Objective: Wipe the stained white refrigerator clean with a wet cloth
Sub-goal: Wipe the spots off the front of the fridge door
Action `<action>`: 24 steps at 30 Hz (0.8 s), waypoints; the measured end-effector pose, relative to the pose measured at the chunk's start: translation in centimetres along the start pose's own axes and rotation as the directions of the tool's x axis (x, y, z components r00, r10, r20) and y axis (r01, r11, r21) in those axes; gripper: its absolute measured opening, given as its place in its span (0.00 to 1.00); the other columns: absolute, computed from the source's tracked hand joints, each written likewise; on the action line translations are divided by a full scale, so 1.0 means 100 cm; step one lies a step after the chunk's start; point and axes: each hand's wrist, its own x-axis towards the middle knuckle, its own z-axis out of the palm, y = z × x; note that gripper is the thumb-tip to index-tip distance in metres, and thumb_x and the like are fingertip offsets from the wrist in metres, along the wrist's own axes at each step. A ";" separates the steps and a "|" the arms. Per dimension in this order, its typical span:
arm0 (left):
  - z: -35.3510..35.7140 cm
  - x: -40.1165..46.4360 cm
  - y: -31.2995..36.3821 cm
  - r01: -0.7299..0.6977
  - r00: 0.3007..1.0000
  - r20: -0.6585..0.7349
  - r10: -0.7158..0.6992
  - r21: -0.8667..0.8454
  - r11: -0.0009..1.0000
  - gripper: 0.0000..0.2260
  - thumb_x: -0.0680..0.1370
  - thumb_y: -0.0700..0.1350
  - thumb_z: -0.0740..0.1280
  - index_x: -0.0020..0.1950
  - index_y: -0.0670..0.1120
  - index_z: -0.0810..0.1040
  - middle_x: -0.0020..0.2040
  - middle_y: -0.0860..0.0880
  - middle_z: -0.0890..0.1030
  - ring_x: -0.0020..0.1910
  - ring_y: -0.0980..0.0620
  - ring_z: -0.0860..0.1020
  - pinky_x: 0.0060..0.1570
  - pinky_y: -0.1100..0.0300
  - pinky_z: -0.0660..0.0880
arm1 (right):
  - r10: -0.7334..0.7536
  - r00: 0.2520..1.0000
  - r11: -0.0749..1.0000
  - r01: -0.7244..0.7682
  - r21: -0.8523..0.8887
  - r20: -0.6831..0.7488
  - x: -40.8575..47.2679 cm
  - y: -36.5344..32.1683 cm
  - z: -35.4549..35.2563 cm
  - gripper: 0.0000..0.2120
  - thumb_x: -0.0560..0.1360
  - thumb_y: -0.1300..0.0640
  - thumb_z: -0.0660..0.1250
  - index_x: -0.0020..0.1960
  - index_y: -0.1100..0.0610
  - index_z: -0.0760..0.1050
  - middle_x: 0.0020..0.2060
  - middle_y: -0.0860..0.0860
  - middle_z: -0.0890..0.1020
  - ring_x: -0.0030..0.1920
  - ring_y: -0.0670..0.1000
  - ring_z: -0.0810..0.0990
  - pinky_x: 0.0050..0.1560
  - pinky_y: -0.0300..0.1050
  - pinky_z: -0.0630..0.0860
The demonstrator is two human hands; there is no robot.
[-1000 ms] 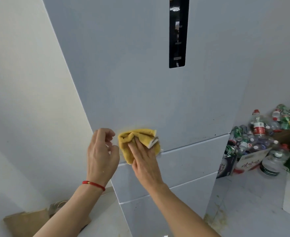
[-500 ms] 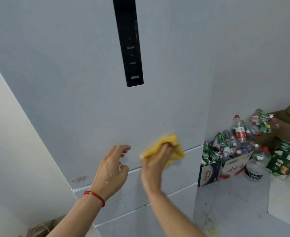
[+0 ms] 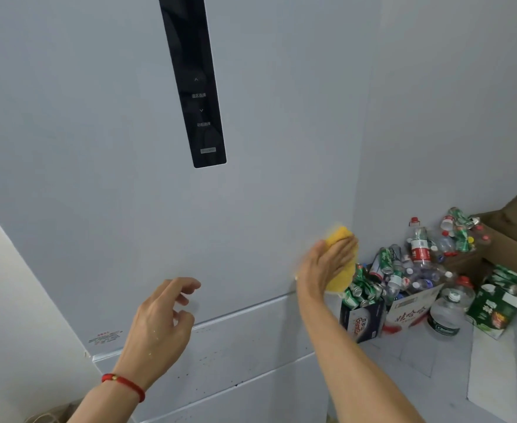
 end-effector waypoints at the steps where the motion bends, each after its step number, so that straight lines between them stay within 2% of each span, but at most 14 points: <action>1: 0.002 0.003 0.003 -0.001 1.000 -0.006 0.001 -0.011 1.000 0.24 0.71 0.27 0.64 0.56 0.55 0.79 0.52 0.59 0.80 0.51 0.56 0.78 0.45 0.64 0.76 | -0.060 0.998 0.998 0.060 -0.003 0.021 -0.018 -0.015 0.011 0.33 0.84 0.41 0.45 0.83 0.49 0.35 0.83 0.47 0.35 0.82 0.53 0.33 0.81 0.61 0.37; 3: 0.007 0.010 0.009 -0.012 1.000 -0.011 0.011 -0.027 1.000 0.24 0.71 0.27 0.64 0.54 0.54 0.79 0.50 0.59 0.80 0.50 0.55 0.79 0.44 0.64 0.76 | -0.266 0.950 0.961 0.274 -0.027 0.164 -0.067 -0.034 0.026 0.31 0.85 0.42 0.44 0.83 0.47 0.34 0.82 0.45 0.33 0.82 0.53 0.31 0.80 0.55 0.32; 5: 0.014 0.014 0.016 -0.032 0.999 -0.011 0.032 -0.023 0.999 0.23 0.70 0.26 0.64 0.52 0.53 0.79 0.48 0.59 0.81 0.49 0.56 0.79 0.44 0.65 0.76 | -0.505 0.767 0.815 0.575 -0.074 0.396 -0.105 -0.039 0.021 0.30 0.86 0.42 0.42 0.83 0.45 0.32 0.82 0.46 0.34 0.82 0.56 0.33 0.80 0.55 0.32; 7: 0.019 0.015 0.021 -0.046 0.999 -0.011 0.046 -0.015 0.999 0.23 0.70 0.26 0.64 0.51 0.53 0.79 0.48 0.59 0.81 0.49 0.56 0.79 0.44 0.66 0.75 | -0.693 0.516 0.538 0.835 -0.116 0.503 -0.093 -0.029 0.008 0.31 0.87 0.44 0.47 0.85 0.49 0.39 0.84 0.51 0.43 0.83 0.60 0.50 0.80 0.61 0.47; 9: 0.019 0.012 0.023 -0.053 0.999 -0.013 0.053 -0.020 0.998 0.24 0.70 0.25 0.64 0.51 0.53 0.80 0.48 0.59 0.81 0.48 0.55 0.79 0.43 0.65 0.75 | -0.801 0.331 0.269 0.943 -0.193 0.499 -0.045 -0.020 -0.006 0.31 0.85 0.44 0.53 0.85 0.49 0.47 0.84 0.52 0.54 0.77 0.60 0.67 0.74 0.63 0.60; 10: 0.018 0.011 0.022 -0.052 0.999 -0.017 0.052 -0.020 0.998 0.24 0.70 0.26 0.64 0.51 0.54 0.80 0.48 0.59 0.81 0.48 0.55 0.79 0.42 0.66 0.75 | -0.815 0.334 0.257 0.941 -0.221 0.473 -0.019 -0.017 -0.012 0.32 0.85 0.42 0.53 0.84 0.49 0.47 0.83 0.51 0.55 0.77 0.62 0.68 0.75 0.65 0.59; 11: 0.014 0.008 0.020 -0.045 0.999 -0.019 0.045 -0.013 0.999 0.24 0.70 0.26 0.64 0.51 0.54 0.80 0.49 0.59 0.81 0.49 0.55 0.79 0.42 0.66 0.75 | -0.803 0.418 0.337 0.906 -0.254 0.425 0.008 -0.014 -0.017 0.33 0.85 0.41 0.52 0.85 0.49 0.44 0.83 0.52 0.53 0.79 0.65 0.63 0.77 0.69 0.53; 13: 0.005 0.001 0.015 -0.029 0.999 -0.025 0.029 0.007 1.000 0.24 0.70 0.26 0.64 0.51 0.54 0.80 0.49 0.59 0.81 0.49 0.55 0.79 0.42 0.67 0.75 | -0.661 0.699 0.637 0.715 -0.290 0.272 0.050 -0.012 -0.029 0.35 0.84 0.38 0.46 0.84 0.50 0.39 0.84 0.53 0.43 0.83 0.64 0.46 0.79 0.70 0.40; 14: 0.000 -0.003 0.011 -0.017 0.999 -0.033 0.018 0.018 1.000 0.24 0.70 0.26 0.64 0.51 0.54 0.80 0.49 0.59 0.81 0.49 0.54 0.80 0.42 0.66 0.75 | -0.537 0.825 0.783 0.566 -0.259 0.178 0.062 -0.012 -0.033 0.36 0.84 0.35 0.42 0.84 0.51 0.36 0.84 0.53 0.39 0.83 0.61 0.40 0.78 0.72 0.38; 16: -0.015 -0.010 0.001 0.025 0.997 -0.067 -0.023 0.036 0.999 0.24 0.70 0.26 0.64 0.51 0.54 0.80 0.49 0.60 0.81 0.48 0.54 0.80 0.43 0.66 0.75 | -0.286 0.957 0.950 0.290 -0.120 0.050 0.061 -0.022 -0.024 0.39 0.81 0.29 0.36 0.83 0.51 0.34 0.83 0.50 0.36 0.83 0.53 0.35 0.78 0.73 0.41; 18: -0.025 -0.013 -0.008 0.062 0.992 -0.111 -0.057 0.036 0.997 0.22 0.72 0.26 0.65 0.50 0.54 0.81 0.47 0.60 0.82 0.48 0.55 0.80 0.42 0.69 0.74 | -0.244 0.970 0.965 0.241 -0.102 -0.018 0.034 -0.037 -0.005 0.38 0.81 0.30 0.36 0.83 0.50 0.32 0.83 0.48 0.36 0.83 0.54 0.36 0.78 0.73 0.41; 21: -0.030 -0.011 -0.011 0.113 0.973 -0.199 -0.113 -0.013 0.994 0.22 0.73 0.26 0.66 0.46 0.55 0.81 0.44 0.60 0.83 0.47 0.56 0.80 0.40 0.71 0.72 | -0.431 0.900 0.882 0.437 -0.175 0.073 -0.029 -0.065 0.030 0.33 0.84 0.35 0.37 0.82 0.46 0.29 0.82 0.47 0.33 0.83 0.56 0.35 0.79 0.66 0.35; 23: -0.028 -0.004 -0.002 0.130 0.951 -0.274 -0.143 -0.067 0.989 0.22 0.72 0.26 0.65 0.43 0.55 0.81 0.42 0.58 0.84 0.43 0.55 0.80 0.39 0.67 0.73 | -0.633 0.747 0.710 0.665 -0.234 0.203 -0.076 -0.085 0.048 0.32 0.85 0.40 0.44 0.83 0.47 0.34 0.82 0.48 0.34 0.83 0.55 0.35 0.77 0.66 0.36; 24: -0.025 0.001 0.007 0.120 0.939 -0.313 -0.145 -0.097 0.988 0.21 0.72 0.26 0.65 0.42 0.54 0.81 0.42 0.57 0.84 0.42 0.54 0.80 0.38 0.65 0.73 | -0.731 0.613 0.560 0.790 -0.248 0.300 -0.097 -0.090 0.053 0.33 0.85 0.43 0.50 0.84 0.48 0.39 0.83 0.49 0.37 0.83 0.57 0.38 0.77 0.71 0.39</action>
